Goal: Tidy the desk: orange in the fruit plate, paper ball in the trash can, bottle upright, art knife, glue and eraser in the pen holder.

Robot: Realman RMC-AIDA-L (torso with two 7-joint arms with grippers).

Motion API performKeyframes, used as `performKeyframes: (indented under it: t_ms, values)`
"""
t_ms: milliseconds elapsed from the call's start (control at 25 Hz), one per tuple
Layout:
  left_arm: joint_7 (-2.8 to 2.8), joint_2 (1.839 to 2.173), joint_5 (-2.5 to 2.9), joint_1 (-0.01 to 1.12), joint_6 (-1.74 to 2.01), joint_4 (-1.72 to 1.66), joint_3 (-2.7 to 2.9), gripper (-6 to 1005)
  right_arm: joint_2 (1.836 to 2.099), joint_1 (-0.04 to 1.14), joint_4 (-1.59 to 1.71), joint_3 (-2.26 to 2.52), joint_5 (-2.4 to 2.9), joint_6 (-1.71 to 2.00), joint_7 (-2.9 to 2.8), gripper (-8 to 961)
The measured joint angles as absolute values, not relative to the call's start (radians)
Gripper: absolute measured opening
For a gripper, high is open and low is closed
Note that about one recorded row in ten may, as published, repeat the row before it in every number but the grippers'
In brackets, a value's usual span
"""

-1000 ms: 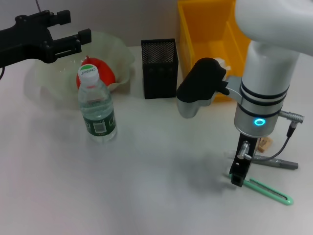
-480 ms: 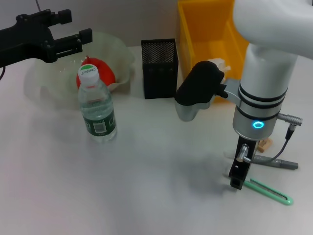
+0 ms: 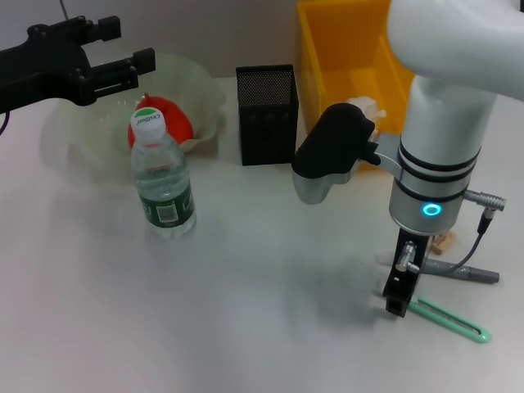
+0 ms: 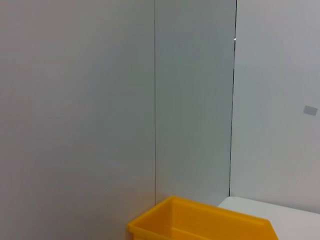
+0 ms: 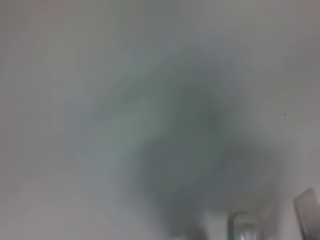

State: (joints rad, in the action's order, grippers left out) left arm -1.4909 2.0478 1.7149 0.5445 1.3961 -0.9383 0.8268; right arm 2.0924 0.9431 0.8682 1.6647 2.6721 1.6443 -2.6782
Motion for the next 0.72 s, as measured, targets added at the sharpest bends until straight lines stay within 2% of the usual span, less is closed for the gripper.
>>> performKeyframes:
  t_ms: [200, 440, 720]
  values:
    - [-1.491, 2.048, 1.715, 0.544, 1.396, -0.938, 0.827, 724, 2.092, 0.944, 0.867, 1.664, 2.673, 1.645, -2.687, 360]
    - [-1.491, 2.048, 1.716, 0.543, 1.397, -0.940, 0.827, 724, 2.092, 0.943, 0.867, 1.664, 2.673, 1.649, -2.693, 263]
    - [-1.491, 2.048, 1.721, 0.543, 1.397, -0.940, 0.827, 724, 2.092, 0.943, 0.867, 1.664, 2.672, 1.652, -2.700, 214]
